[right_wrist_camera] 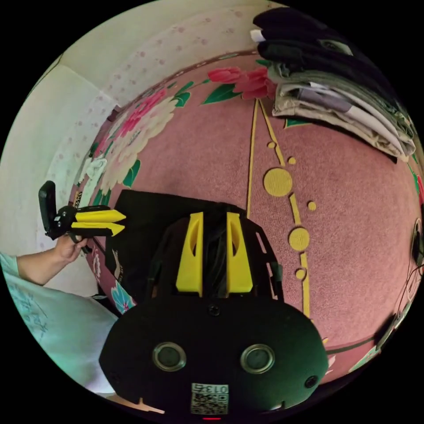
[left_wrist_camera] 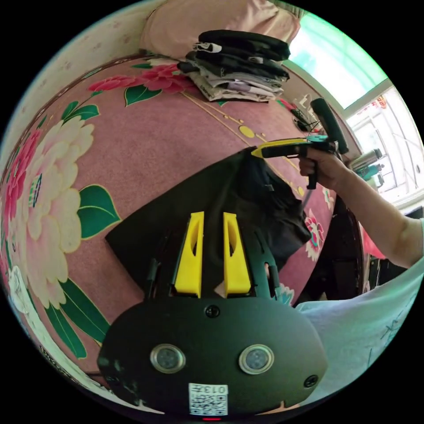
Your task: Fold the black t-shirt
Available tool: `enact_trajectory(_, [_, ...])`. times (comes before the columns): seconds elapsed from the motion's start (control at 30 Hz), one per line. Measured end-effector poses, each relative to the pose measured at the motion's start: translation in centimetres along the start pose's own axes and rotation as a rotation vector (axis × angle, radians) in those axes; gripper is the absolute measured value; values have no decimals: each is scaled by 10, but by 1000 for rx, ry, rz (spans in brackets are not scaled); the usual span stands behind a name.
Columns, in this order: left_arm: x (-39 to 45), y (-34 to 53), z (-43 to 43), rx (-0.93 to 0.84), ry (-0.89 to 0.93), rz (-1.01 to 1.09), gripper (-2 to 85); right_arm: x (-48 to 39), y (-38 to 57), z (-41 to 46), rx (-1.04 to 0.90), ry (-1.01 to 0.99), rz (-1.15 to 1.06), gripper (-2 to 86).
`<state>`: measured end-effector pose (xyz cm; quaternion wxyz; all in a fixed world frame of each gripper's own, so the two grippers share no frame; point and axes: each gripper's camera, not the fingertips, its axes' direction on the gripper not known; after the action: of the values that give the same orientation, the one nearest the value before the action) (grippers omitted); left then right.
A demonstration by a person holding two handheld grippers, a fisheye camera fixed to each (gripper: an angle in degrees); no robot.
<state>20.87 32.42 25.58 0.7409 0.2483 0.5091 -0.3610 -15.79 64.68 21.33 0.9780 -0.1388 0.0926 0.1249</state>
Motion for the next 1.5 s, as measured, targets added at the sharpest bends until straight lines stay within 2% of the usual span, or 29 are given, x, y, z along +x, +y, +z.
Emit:
enact_trajectory(0.1, [-4, -10, 6, -58, -20, -20, 73, -8, -3, 16, -79, 53, -3, 36])
enact_trajectory(0.23, [7, -14, 6, -70, -30, -42, 72, -43, 17, -18, 172, 124, -221, 32])
enact_trajectory(0.3, [11, -14, 7, -76, -23, -54, 71, -34, 23, -14, 140, 131, -170, 36])
enact_trajectory(0.37, [18, -17, -3, -73, -18, -62, 66, -14, 32, -8, 45, 41, -56, 41])
enact_trajectory(0.5, [36, -11, -35, 31, -74, -25, 57, -22, 70, -50, 132, 53, 30, 32])
enact_trajectory(0.6, [43, -11, -36, 12, -110, -5, 54, -71, 109, -73, 143, 51, -37, 17])
enact_trajectory(0.7, [41, -19, -23, -63, -102, -29, 48, -133, 141, -58, 43, 8, -123, 7])
enact_trajectory(0.77, [41, -23, -28, -46, -91, -48, 34, -175, 159, -32, -41, 59, -160, 4])
enact_trajectory(0.9, [40, -26, -36, -49, -53, -76, 20, -192, 169, 10, -182, 174, -133, 2])
enact_trajectory(0.97, [42, -26, -47, -59, -66, -104, 17, -179, 172, 0, -140, 84, -49, 4])
enact_trajectory(1.1, [41, -16, -83, 27, -100, -145, 27, -194, 177, -42, -68, 134, -13, 18])
enact_trajectory(1.17, [26, -3, -104, 46, -146, -206, 48, -229, 178, -69, 37, 65, -74, 40])
enact_trajectory(1.23, [9, 6, -114, 43, -150, -279, 62, -271, 175, -69, 64, 68, -174, 75])
enact_trajectory(1.4, [-27, 12, -127, 9, -81, -404, 88, -406, 157, -15, 31, 6, -404, 99])
enact_trajectory(1.5, [-34, 3, -128, -20, -69, -393, 95, -488, 156, 21, 57, 89, -531, 104])
